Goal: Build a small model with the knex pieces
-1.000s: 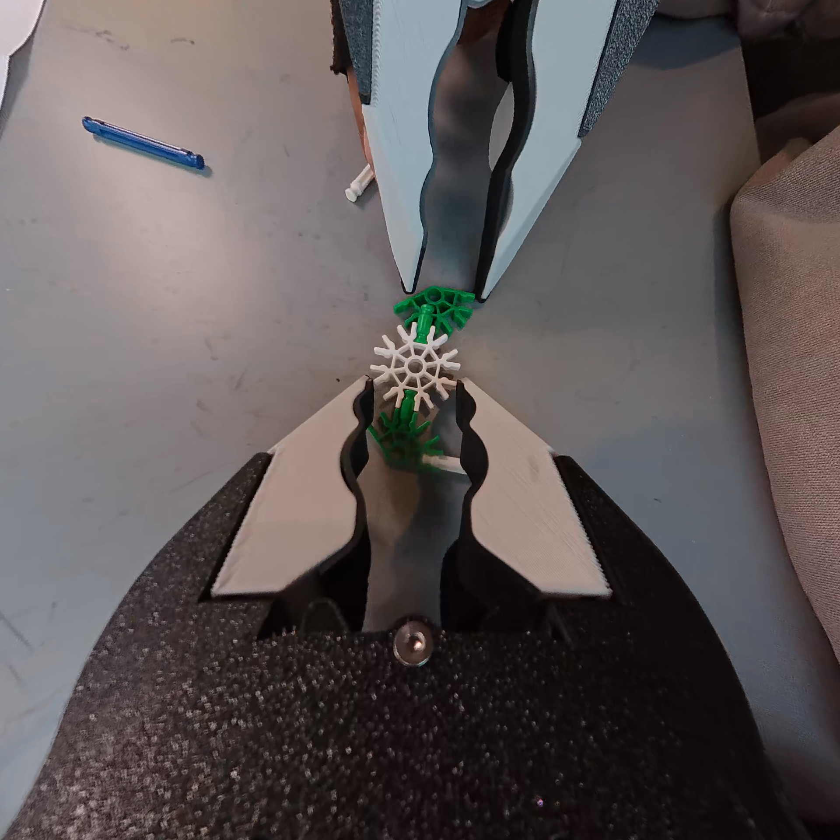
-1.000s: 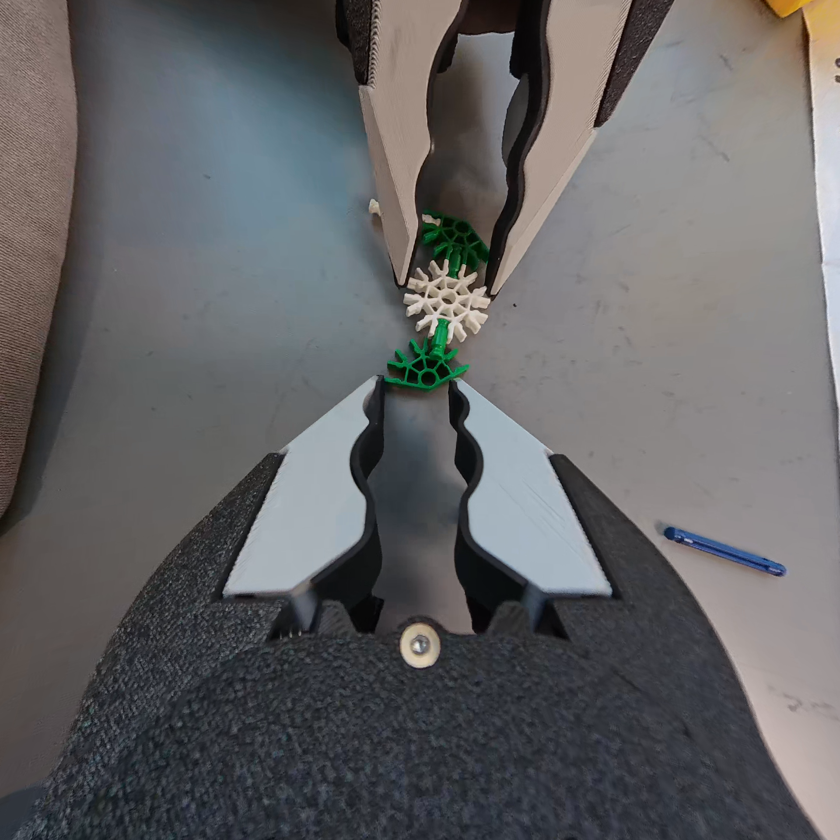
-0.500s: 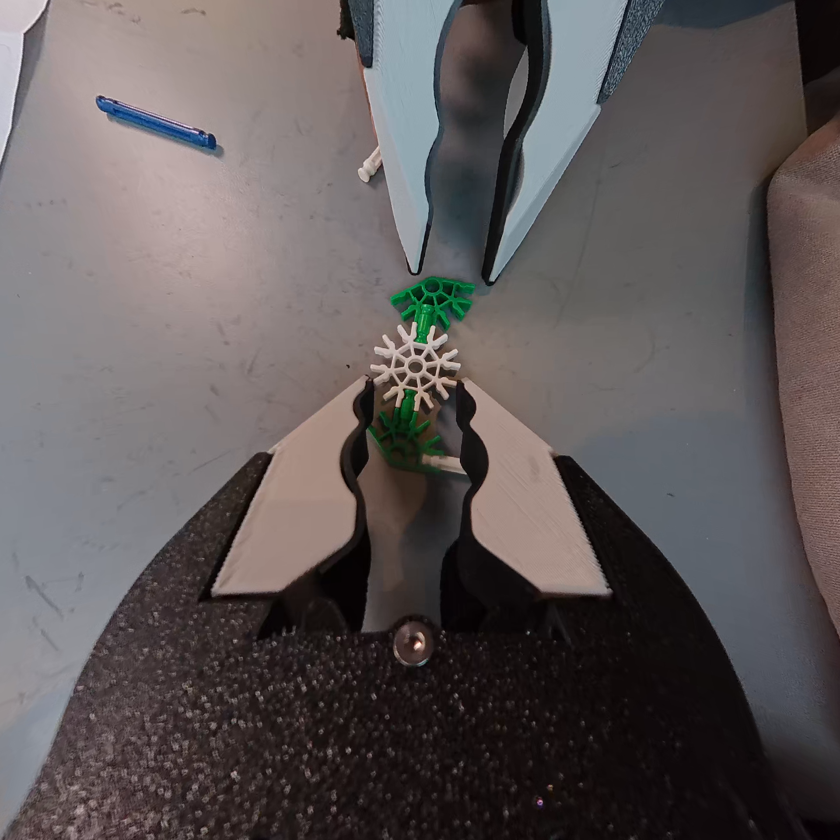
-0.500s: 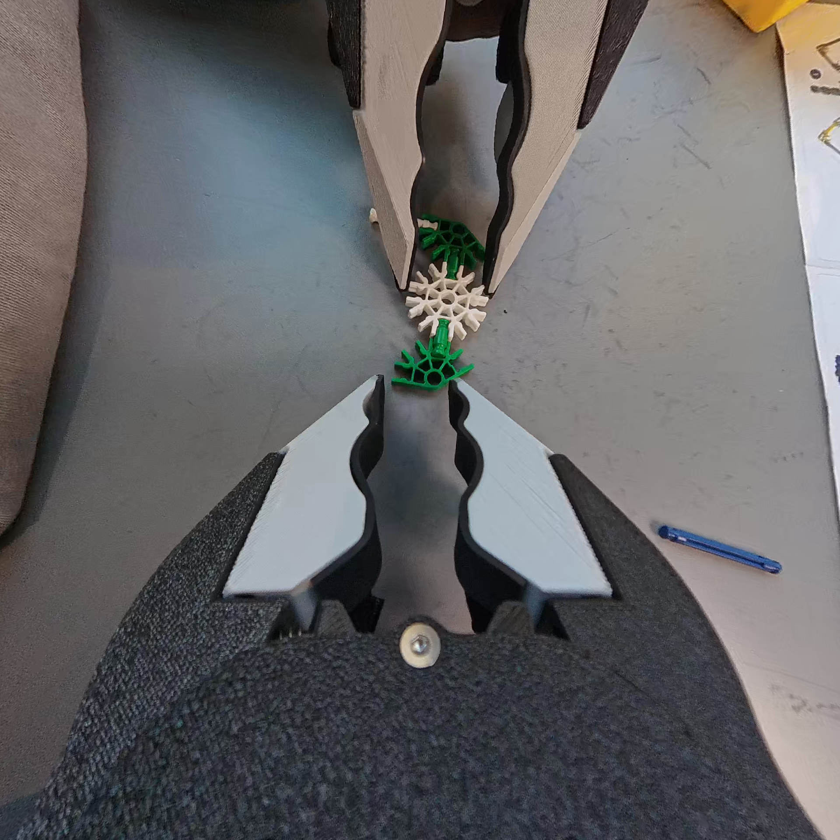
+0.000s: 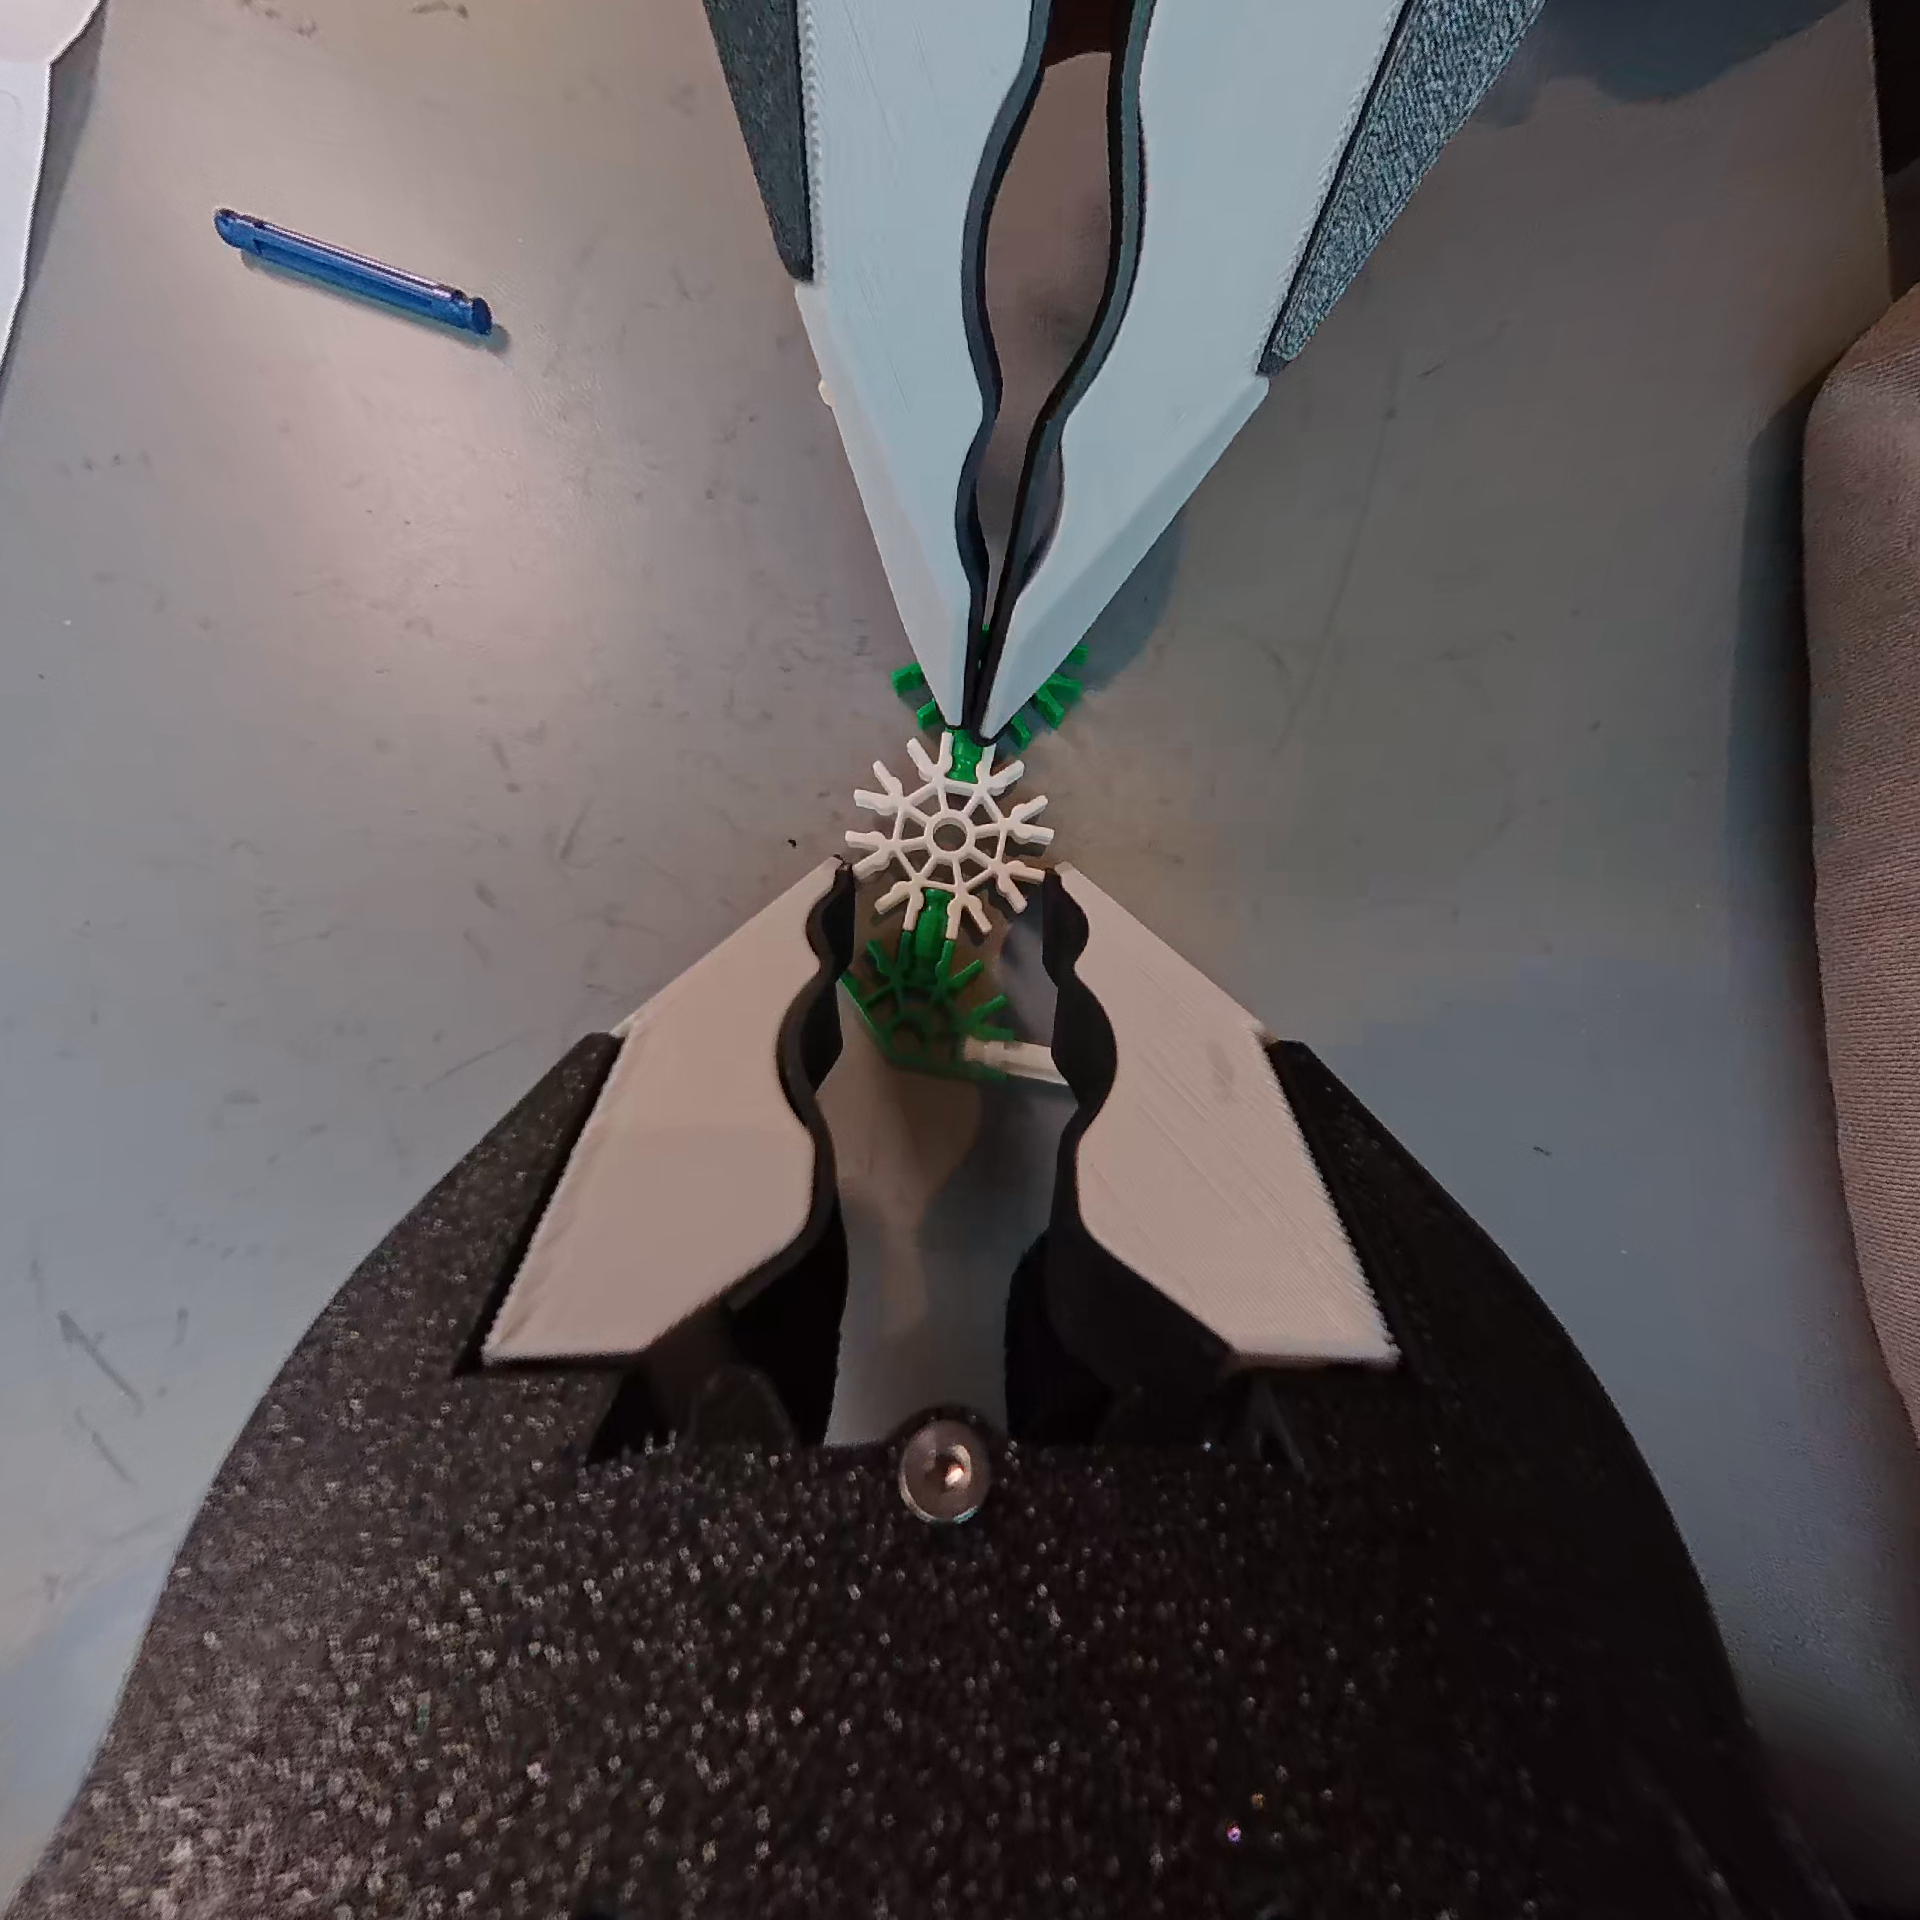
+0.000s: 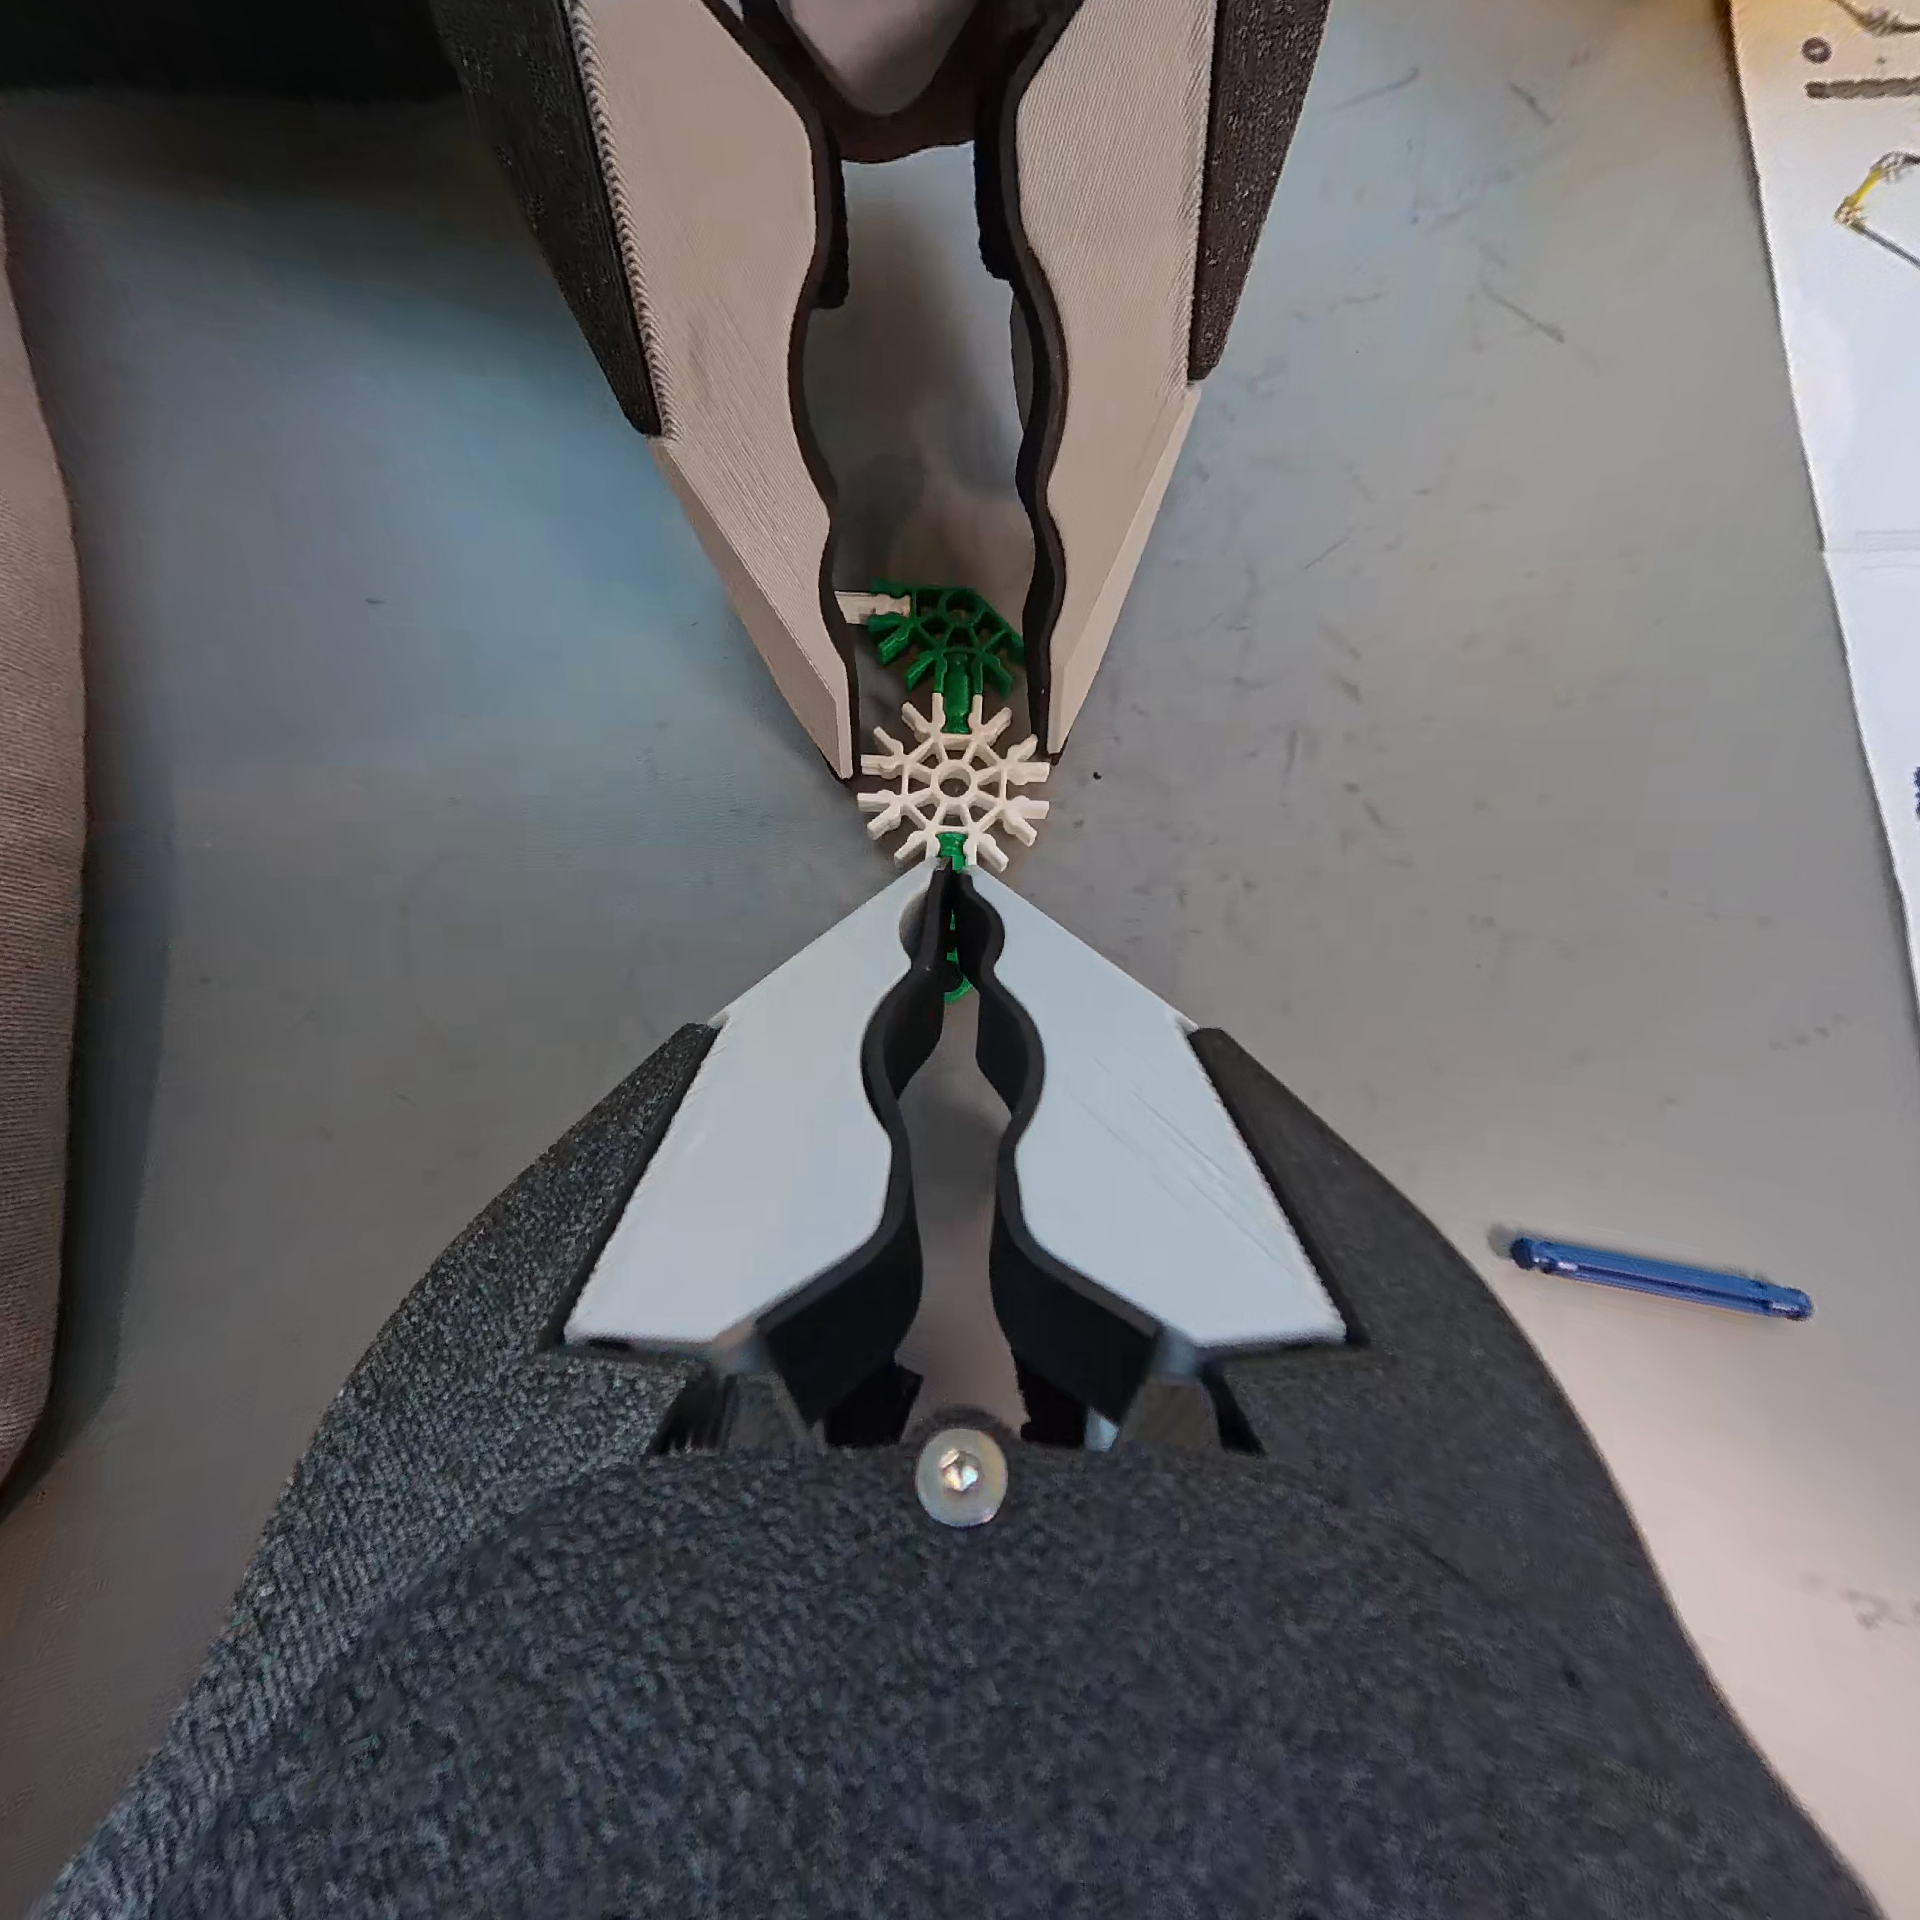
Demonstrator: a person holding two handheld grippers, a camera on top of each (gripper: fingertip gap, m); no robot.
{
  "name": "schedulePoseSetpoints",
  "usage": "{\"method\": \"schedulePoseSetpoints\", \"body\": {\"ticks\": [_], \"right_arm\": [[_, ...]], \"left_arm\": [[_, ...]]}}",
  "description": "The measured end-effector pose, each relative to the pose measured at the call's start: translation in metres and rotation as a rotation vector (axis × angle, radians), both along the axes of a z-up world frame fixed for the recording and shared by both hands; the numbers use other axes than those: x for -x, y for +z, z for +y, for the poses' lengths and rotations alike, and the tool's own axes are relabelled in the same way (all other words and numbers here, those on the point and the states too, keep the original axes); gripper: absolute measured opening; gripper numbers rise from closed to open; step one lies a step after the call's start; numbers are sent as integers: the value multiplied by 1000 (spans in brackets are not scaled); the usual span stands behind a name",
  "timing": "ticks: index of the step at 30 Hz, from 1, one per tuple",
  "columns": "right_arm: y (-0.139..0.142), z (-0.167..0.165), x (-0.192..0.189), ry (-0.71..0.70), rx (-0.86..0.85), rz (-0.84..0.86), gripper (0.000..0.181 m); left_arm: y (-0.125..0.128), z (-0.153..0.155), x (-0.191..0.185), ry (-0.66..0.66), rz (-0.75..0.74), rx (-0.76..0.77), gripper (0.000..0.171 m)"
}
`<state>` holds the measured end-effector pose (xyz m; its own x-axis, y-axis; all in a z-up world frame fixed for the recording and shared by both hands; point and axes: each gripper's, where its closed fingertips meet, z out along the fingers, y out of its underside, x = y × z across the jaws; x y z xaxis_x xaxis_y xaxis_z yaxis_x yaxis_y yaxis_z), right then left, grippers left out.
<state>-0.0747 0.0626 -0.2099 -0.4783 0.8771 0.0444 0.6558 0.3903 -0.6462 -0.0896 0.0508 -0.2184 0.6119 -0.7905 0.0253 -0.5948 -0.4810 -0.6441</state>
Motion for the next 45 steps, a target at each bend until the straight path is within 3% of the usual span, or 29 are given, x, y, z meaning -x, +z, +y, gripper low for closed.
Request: {"method": "schedulePoseSetpoints", "body": {"ticks": [6, 11, 34, 40, 45], "right_arm": [[-2, 0, -2, -75, 79, -155, 0], [-3, 0, -1, -40, 29, -259, 0], [-4, -1, 0, -62, -66, -322, 0], [-2, 2, -1, -144, 112, -289, 0], [-3, 2, -4, -104, 9, -326, 0]], "left_arm": [[0, 0, 0, 9, -18, 14, 35], [0, 0, 0, 16, -12, 17, 35], [-1, 0, 0, 35, 22, 29, 35], [-1, 0, 0, 40, 12, 22, 35], [-1, 0, 0, 39, 12, 21, 35]]}}
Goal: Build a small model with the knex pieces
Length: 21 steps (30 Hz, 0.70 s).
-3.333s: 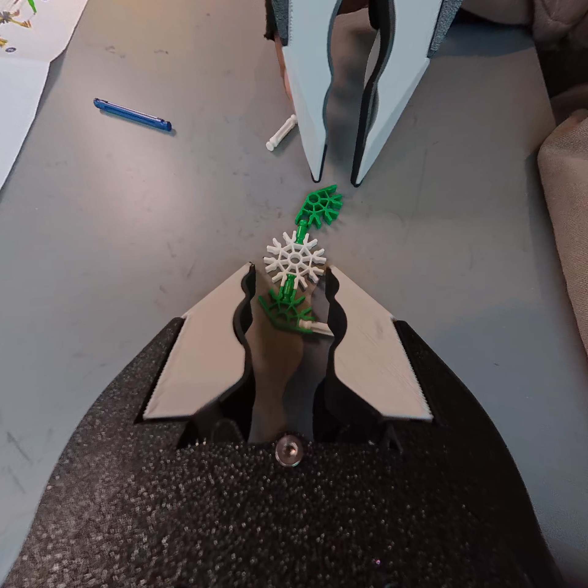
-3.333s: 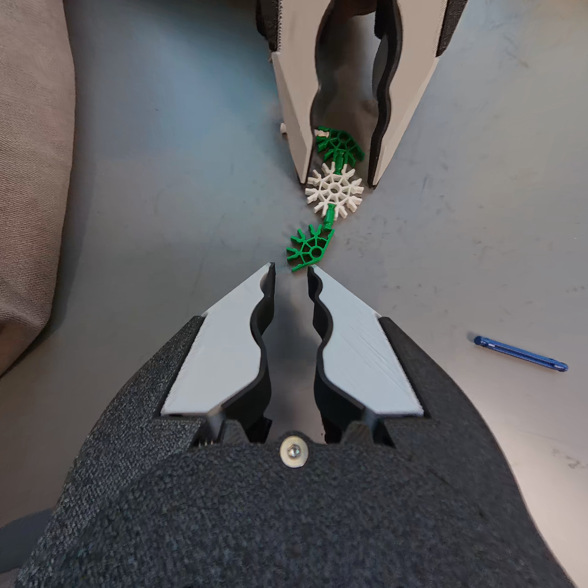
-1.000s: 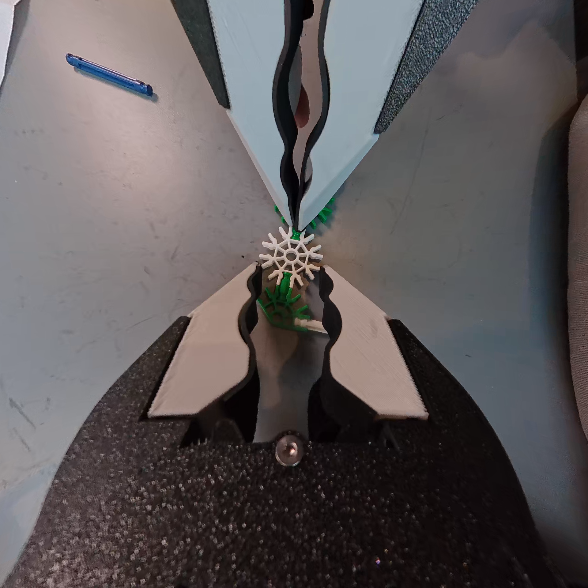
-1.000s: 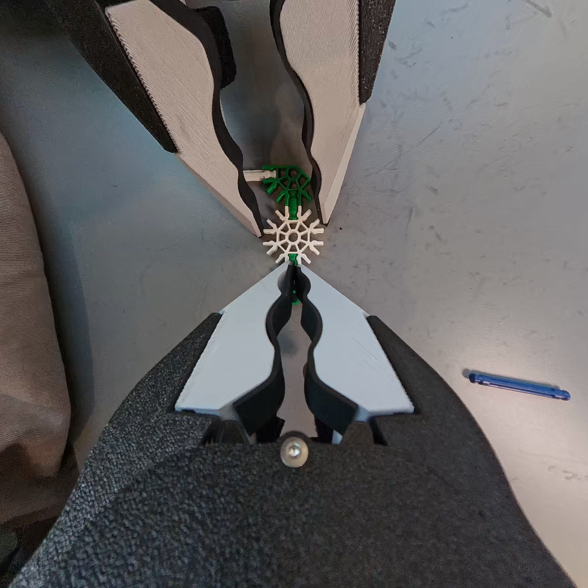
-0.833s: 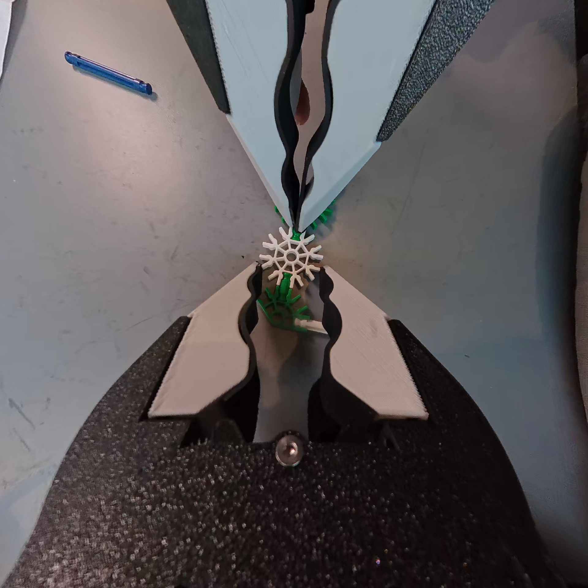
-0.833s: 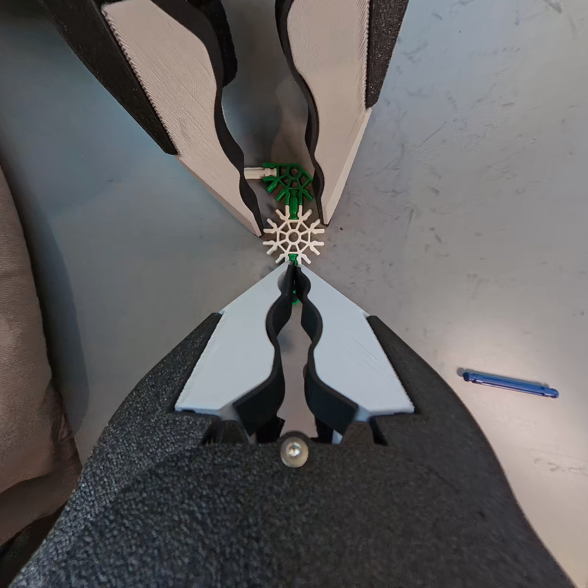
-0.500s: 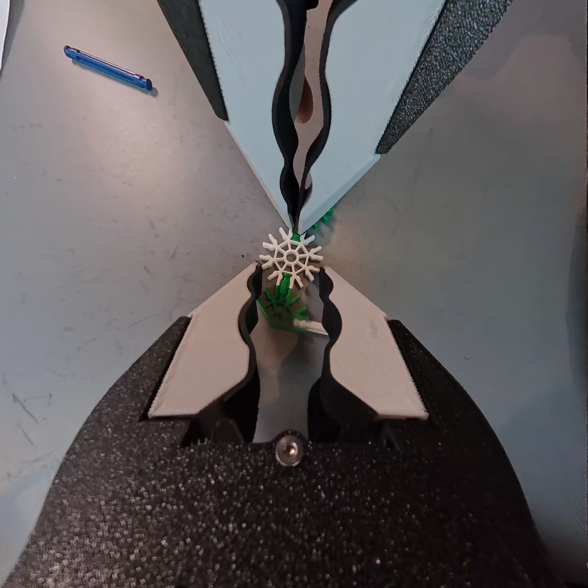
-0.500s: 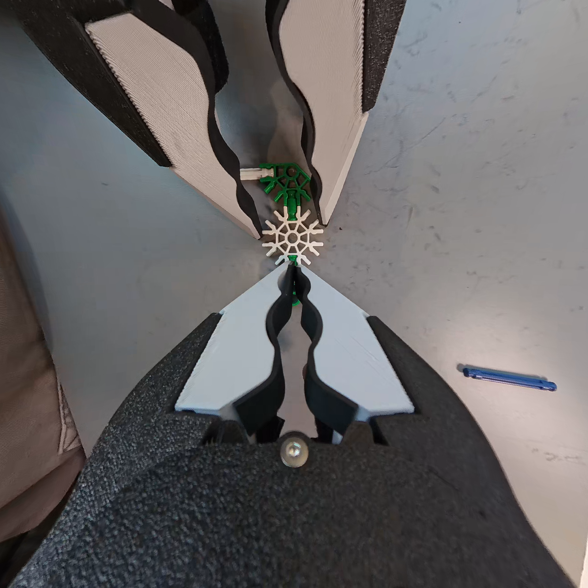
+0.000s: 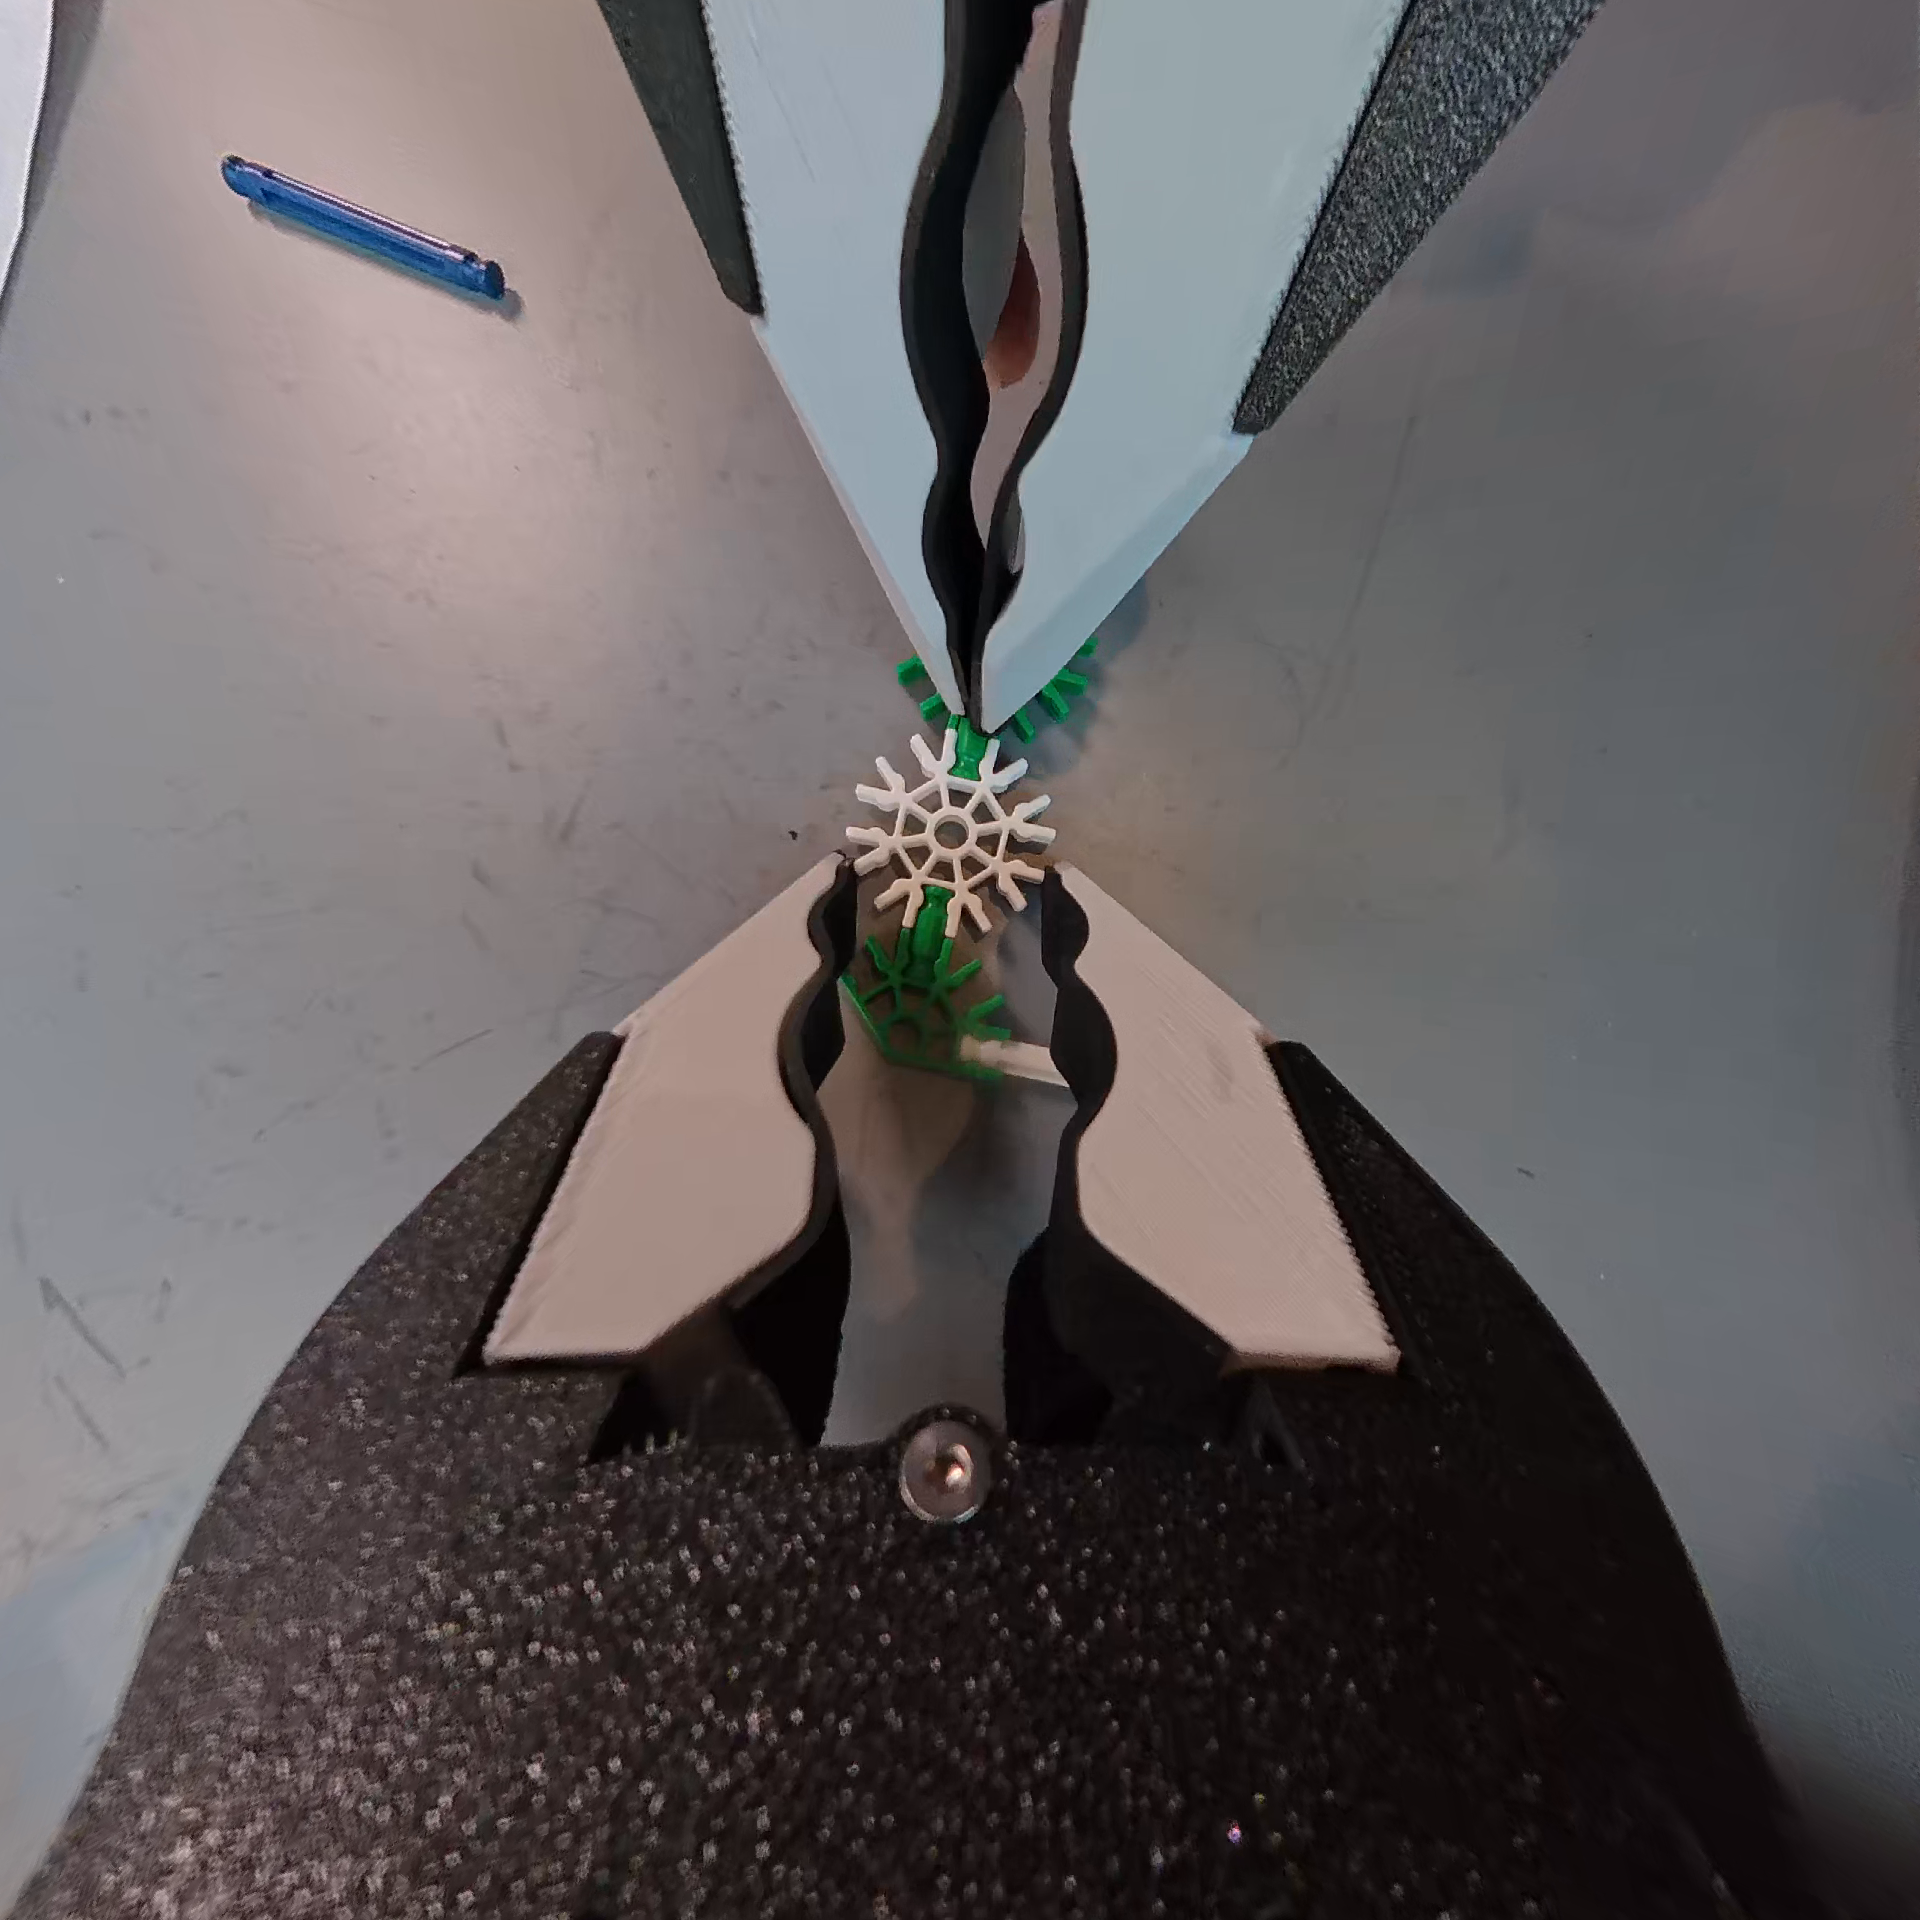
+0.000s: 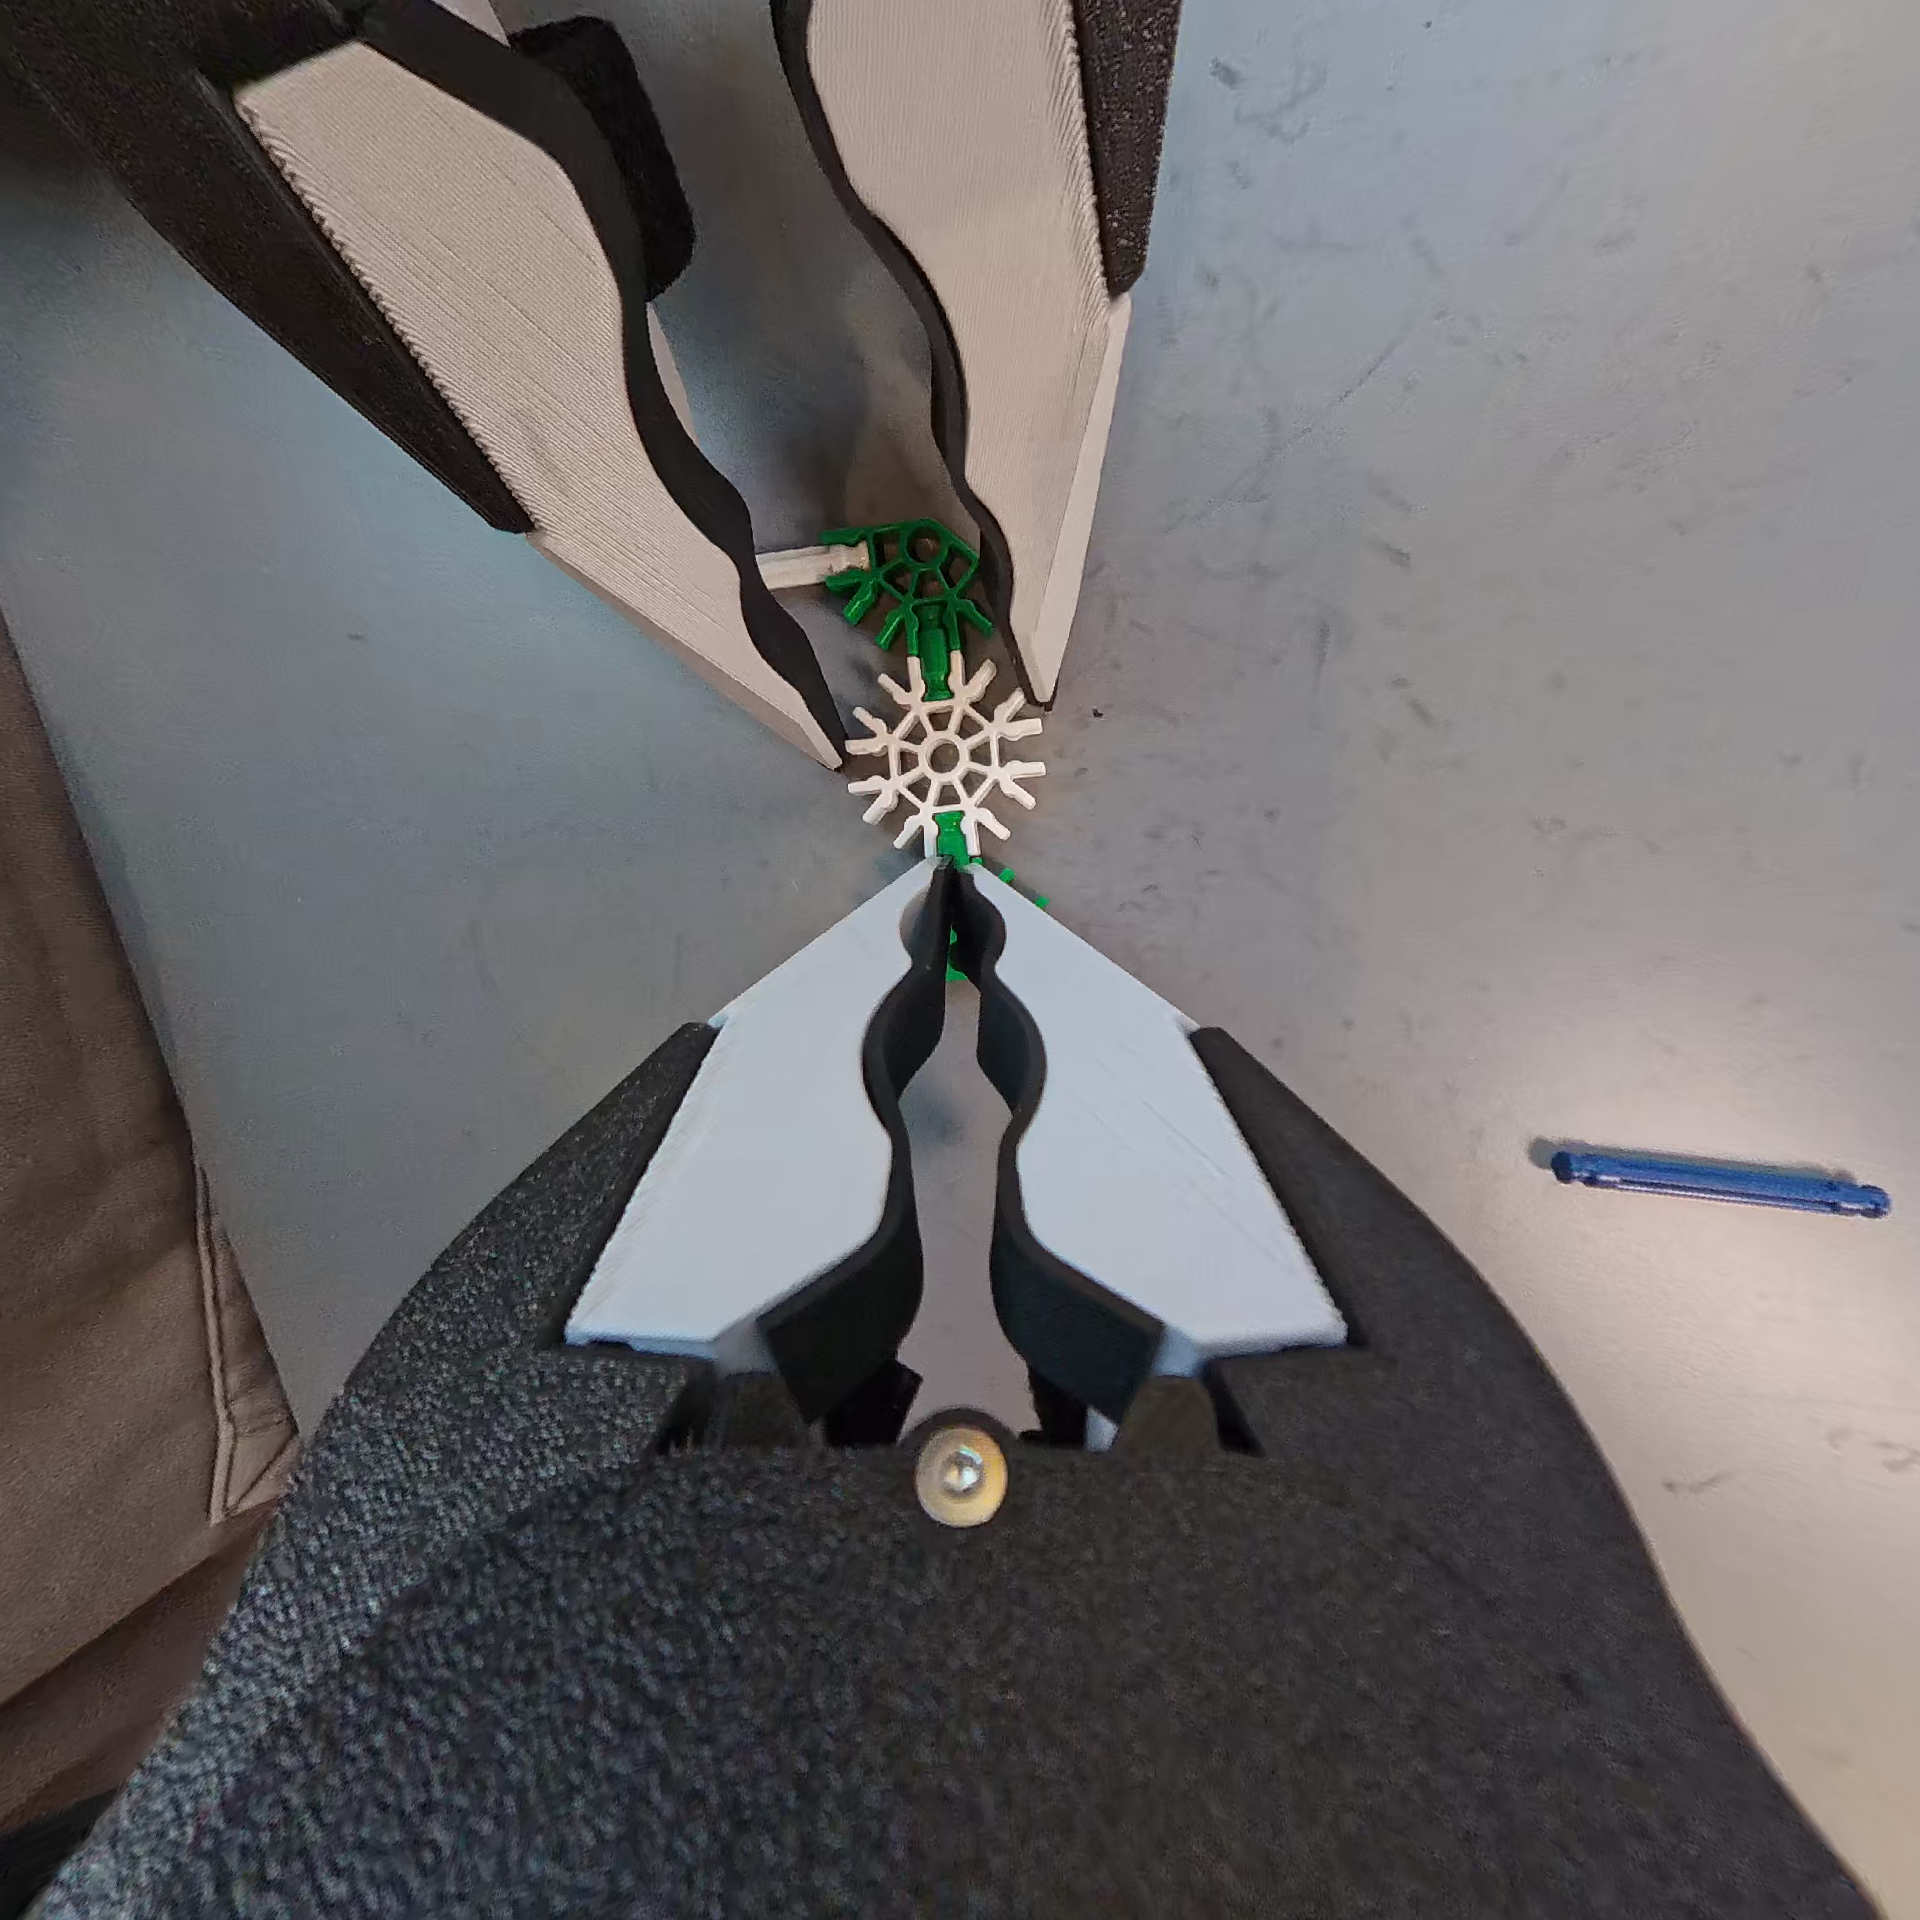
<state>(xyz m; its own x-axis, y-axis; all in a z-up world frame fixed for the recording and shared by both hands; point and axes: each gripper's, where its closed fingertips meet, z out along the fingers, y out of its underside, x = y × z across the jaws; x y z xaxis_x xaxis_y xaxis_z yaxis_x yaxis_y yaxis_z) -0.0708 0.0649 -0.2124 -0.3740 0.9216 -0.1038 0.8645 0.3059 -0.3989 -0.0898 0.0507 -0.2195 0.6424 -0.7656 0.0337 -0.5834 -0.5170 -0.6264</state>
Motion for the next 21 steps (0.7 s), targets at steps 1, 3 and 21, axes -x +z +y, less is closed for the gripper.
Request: {"method": "schedulePoseSetpoints", "body": {"ticks": [1, 3, 21], "right_arm": [[0, 0, 0, 4, -2, -14, 0], [-1, 0, -1, -3, 23, -45, 0], [35, 19, 4, -107, 176, 253, 11]], "left_arm": [[0, 0, 0, 0, 0, 0, 35], [0, 0, 0, 2, 2, -2, 35], [0, 0, 0, 8, -10, -9, 35]]}}
